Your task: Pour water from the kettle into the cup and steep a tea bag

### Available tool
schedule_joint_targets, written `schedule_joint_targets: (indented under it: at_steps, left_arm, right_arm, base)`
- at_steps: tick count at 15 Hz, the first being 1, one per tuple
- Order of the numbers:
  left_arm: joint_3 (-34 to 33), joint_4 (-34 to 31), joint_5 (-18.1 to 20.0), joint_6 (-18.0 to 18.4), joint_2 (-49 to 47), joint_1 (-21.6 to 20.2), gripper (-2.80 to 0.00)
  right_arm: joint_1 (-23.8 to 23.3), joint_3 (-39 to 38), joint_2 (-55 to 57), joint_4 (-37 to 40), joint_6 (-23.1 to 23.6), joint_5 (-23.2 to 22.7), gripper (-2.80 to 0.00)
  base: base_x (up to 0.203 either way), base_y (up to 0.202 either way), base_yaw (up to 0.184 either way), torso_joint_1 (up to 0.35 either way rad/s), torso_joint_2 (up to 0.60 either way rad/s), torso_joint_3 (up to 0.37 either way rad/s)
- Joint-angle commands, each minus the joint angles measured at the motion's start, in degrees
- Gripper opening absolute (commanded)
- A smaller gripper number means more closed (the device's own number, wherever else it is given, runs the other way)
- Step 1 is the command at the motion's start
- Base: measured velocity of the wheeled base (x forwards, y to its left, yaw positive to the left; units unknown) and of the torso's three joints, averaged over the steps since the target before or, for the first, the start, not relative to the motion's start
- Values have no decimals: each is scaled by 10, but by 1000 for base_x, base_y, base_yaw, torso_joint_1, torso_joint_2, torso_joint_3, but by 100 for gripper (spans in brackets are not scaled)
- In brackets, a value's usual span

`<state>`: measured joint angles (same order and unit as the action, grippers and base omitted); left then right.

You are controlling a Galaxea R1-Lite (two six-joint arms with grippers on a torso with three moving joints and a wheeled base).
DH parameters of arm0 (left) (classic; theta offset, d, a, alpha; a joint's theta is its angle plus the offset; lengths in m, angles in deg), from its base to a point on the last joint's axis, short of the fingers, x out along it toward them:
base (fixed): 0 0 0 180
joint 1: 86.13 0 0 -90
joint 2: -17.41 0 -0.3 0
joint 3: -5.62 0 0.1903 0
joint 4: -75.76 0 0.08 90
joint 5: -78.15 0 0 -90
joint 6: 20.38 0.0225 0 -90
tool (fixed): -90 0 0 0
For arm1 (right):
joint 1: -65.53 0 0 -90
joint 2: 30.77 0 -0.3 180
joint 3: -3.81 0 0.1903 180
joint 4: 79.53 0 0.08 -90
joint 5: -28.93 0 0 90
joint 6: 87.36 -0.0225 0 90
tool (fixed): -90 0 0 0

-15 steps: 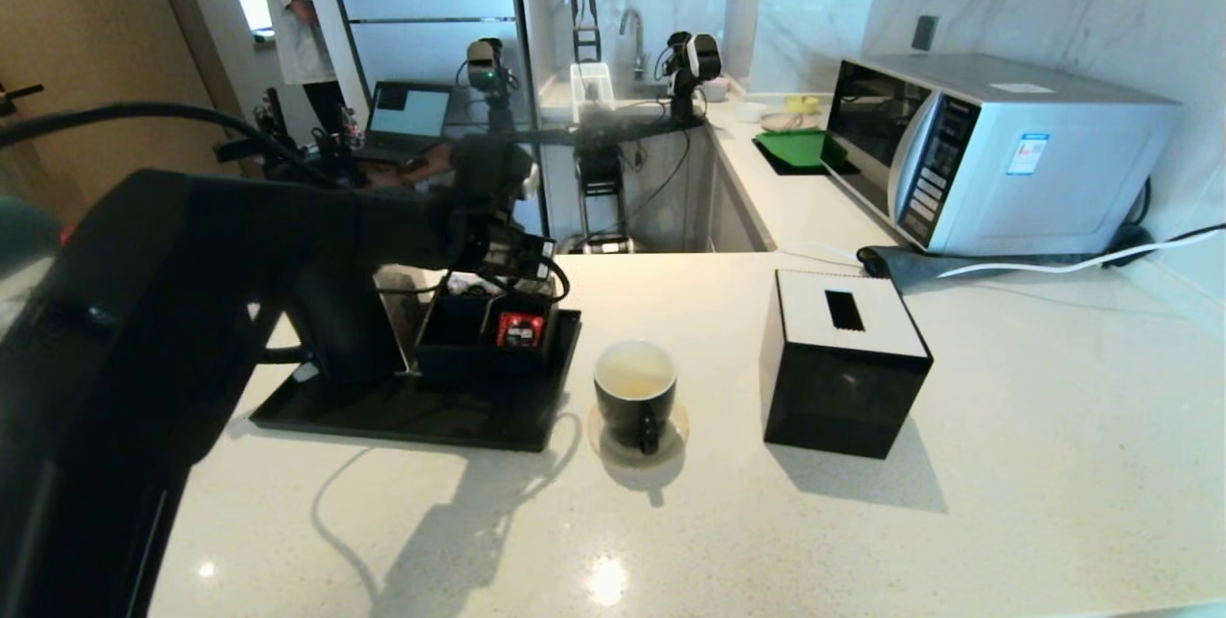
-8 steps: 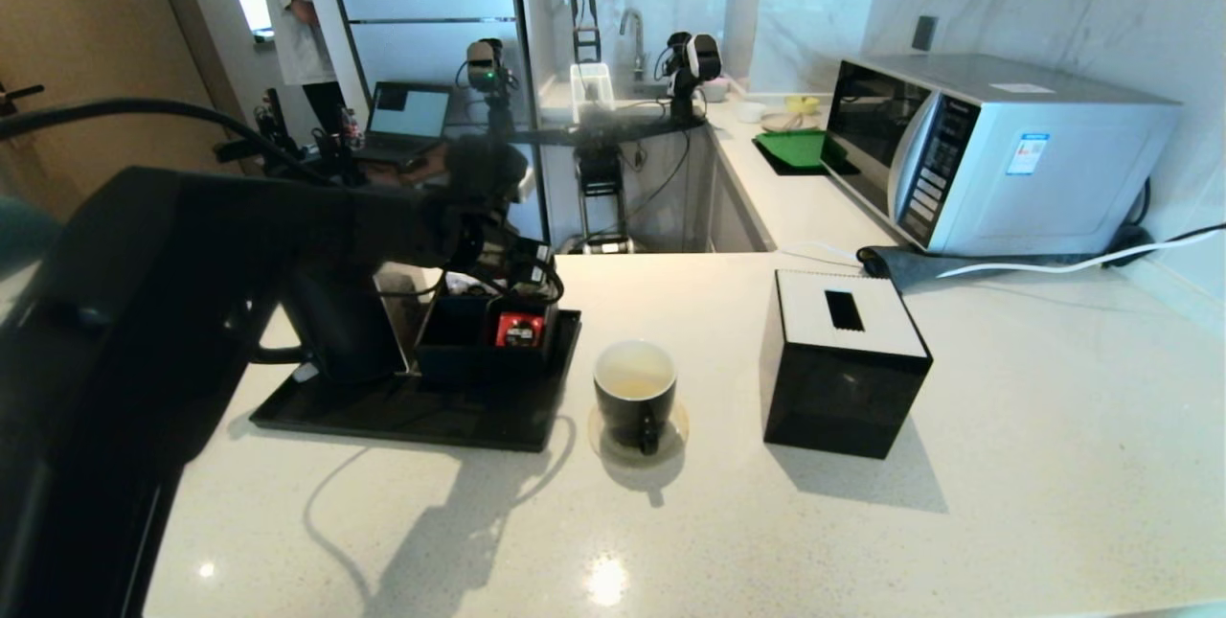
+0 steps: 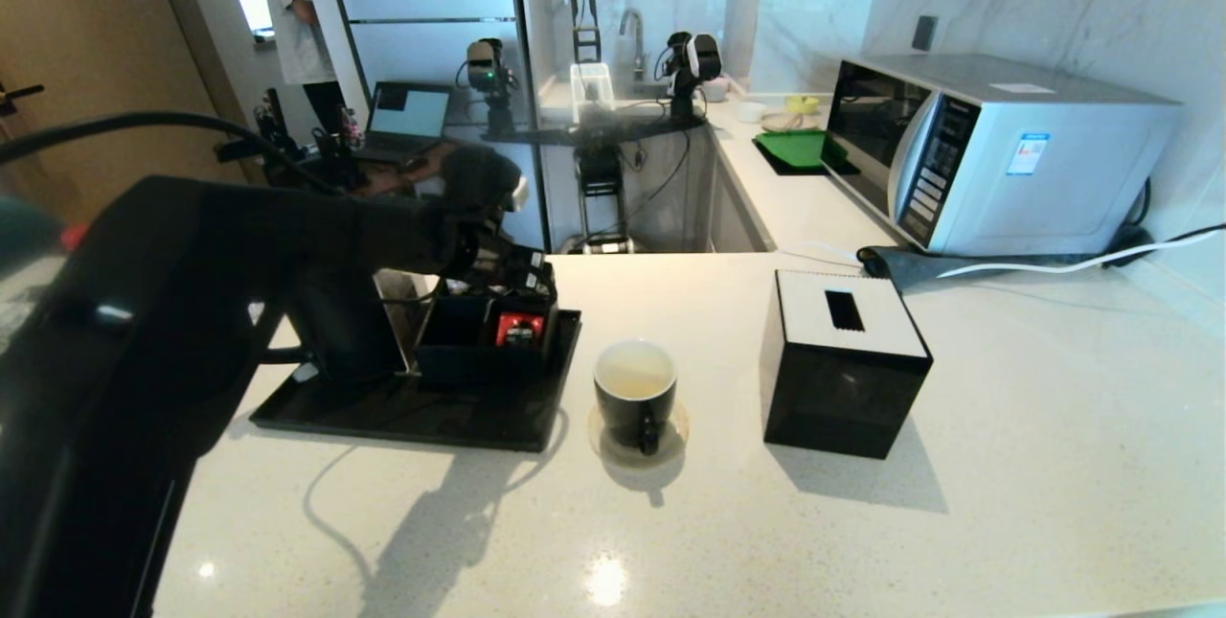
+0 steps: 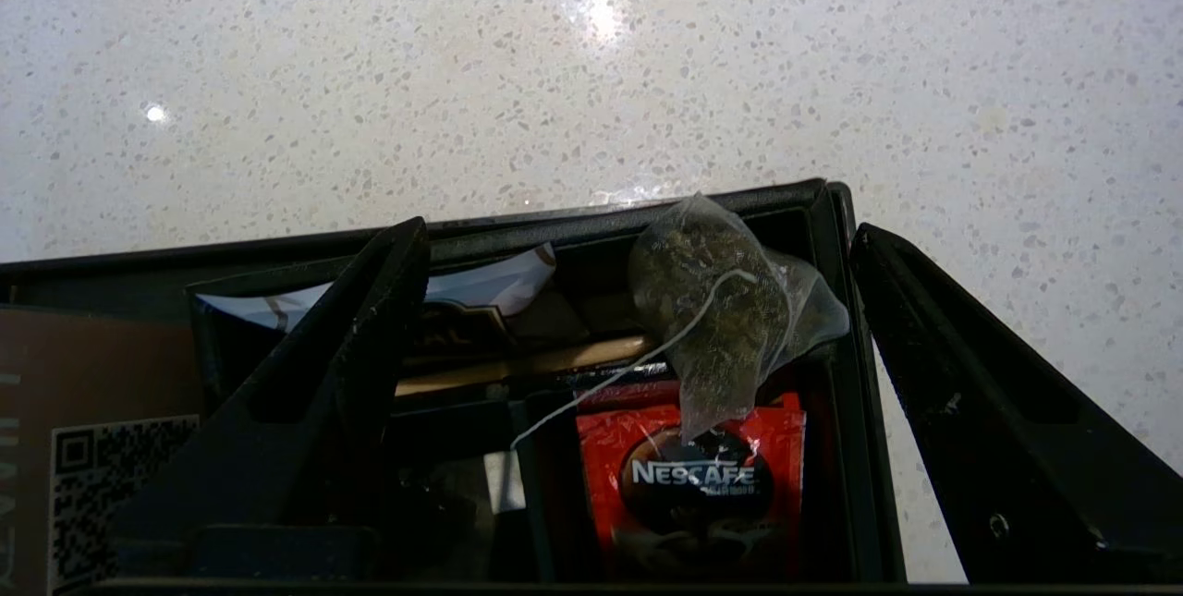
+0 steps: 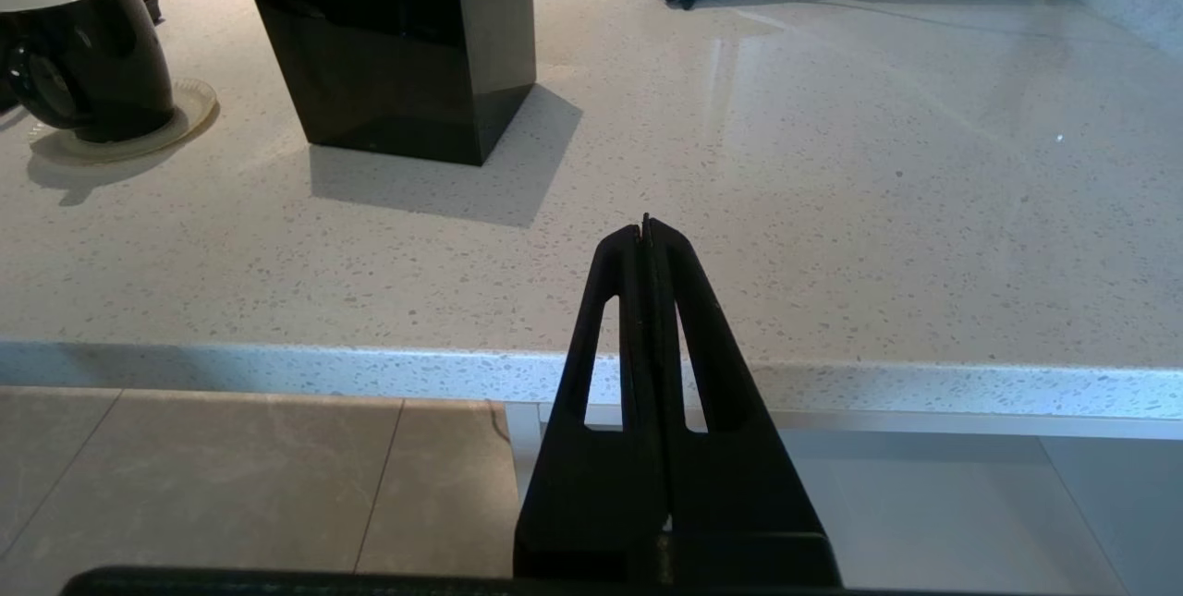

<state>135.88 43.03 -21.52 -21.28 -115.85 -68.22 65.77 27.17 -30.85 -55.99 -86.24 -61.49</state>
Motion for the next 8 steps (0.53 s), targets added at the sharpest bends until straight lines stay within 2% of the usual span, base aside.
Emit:
schedule_joint_targets:
  at_steps: [1,8]
  left_arm:
    - [1,9,0,0,-9,-3,0]
    - [3,10,18,-1,-15,-5,0]
  right_arm:
    - [0,0,1,0,0,0,-280]
    - [0,0,1,0,0,0,-280]
  base:
    - [0,0,0,0,0,0]
    - [0,0,0,0,0,0]
